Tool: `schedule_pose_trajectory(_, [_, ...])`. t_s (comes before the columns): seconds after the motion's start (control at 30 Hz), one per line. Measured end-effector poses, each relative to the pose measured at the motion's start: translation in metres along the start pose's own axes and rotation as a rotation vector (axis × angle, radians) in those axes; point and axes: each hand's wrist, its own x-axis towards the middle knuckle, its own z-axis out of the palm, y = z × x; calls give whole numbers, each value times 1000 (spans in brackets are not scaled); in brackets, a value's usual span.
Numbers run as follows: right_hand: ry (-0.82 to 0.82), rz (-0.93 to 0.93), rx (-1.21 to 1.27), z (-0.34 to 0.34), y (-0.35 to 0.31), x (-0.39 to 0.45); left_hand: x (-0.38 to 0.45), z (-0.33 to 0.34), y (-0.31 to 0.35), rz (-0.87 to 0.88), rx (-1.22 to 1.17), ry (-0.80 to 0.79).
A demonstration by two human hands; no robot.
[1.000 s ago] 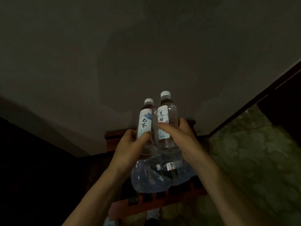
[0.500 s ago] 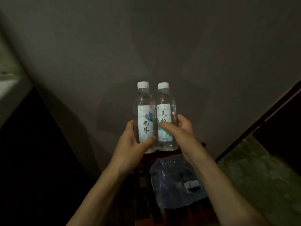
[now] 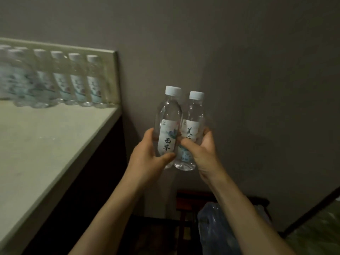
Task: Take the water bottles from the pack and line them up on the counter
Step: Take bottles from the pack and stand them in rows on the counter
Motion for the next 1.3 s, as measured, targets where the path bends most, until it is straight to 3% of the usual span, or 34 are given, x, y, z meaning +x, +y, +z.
schedule_pose_trajectory(0.5, [-163,-104,46,132,-6,-13,-27,-127,4,15,-5,198])
schedule_pose_trajectory(0.8, [-126,-65,-47,256,19,6,18,-243,-48,23,84,227])
schedule_pose_trajectory(0.97, [-111,-39,-92,318,45,23,56,-305,-87,9,156,167])
schedule_pose_trajectory(1.3, [-6,-28,-178,373,86,75,117,-344,-129,4,202,138])
